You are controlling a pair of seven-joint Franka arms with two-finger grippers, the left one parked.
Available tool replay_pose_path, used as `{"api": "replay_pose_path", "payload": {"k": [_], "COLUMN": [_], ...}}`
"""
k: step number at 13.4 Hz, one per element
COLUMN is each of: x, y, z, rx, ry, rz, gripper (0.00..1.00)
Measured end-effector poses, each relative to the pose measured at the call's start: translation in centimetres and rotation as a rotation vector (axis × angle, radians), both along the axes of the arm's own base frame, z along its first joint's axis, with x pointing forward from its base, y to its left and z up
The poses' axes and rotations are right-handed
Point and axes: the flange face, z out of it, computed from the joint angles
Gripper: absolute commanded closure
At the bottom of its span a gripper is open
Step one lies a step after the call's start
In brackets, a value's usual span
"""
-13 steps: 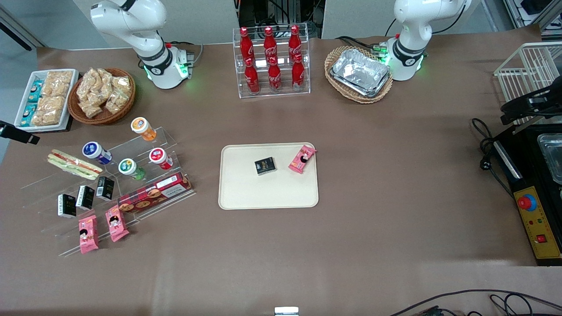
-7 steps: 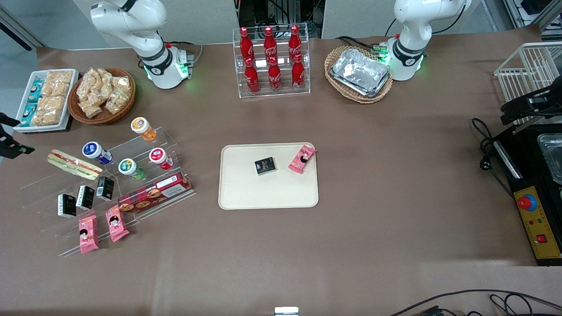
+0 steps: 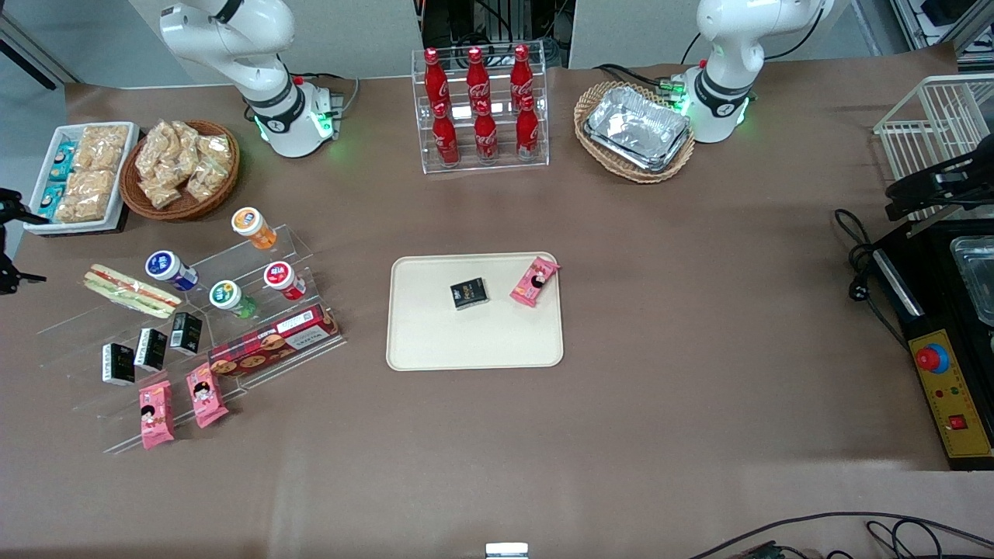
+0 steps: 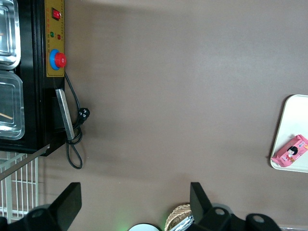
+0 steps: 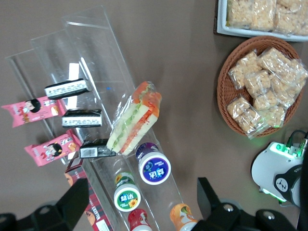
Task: Place sandwich on tray
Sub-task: 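Close the right gripper on the end of the wrapped sandwich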
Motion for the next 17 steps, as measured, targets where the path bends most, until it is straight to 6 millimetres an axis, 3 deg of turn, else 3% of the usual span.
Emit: {"api": "replay_pose_path", "payload": {"k": [7,12,17], "x": [0.3,-0.7,-1.2], "y": [0.0,-0.7,-0.9], "z": [-5.0,-10.6,-12.8], "rx": [-0.023,-0.025,-0.03], "ry": [0.034,0.029,0.016], "rz": [-0.137,-0.16,-0.168], "gripper": [0.0,0.0,0.0]}}
